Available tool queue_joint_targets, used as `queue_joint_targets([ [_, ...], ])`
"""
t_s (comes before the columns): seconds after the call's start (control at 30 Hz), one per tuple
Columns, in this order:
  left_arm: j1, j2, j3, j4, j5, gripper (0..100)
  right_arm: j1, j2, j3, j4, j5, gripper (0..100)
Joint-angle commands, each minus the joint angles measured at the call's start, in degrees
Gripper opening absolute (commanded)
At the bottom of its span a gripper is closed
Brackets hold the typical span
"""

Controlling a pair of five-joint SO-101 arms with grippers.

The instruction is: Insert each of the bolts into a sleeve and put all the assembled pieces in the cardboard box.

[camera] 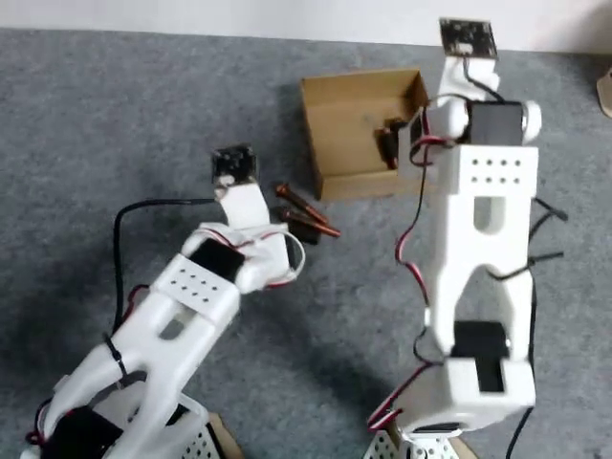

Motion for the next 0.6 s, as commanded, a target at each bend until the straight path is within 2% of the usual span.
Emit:
queue_joint_targets([
  [0.0,0.5,-0.7,-0.4,0.1,1.0,1,-1.0,-10.9,8.7,-2.2,-0.4,13.2],
  [0.1,0.5,-0.2,-1.5,0.4,5.2,1,-1.0,-20.7,19.6,-7.7,-0.5,13.2],
  [0.3,0.5,-0.2,-3.6,0.5,6.4,1,-1.1,-37.1,40.6,-16.7,-0.5,13.2],
  [0.57,0.4,-0.1,-8.8,5.4,7.4,1,-1.2,-46.7,57.8,-23.1,-0.6,13.2],
])
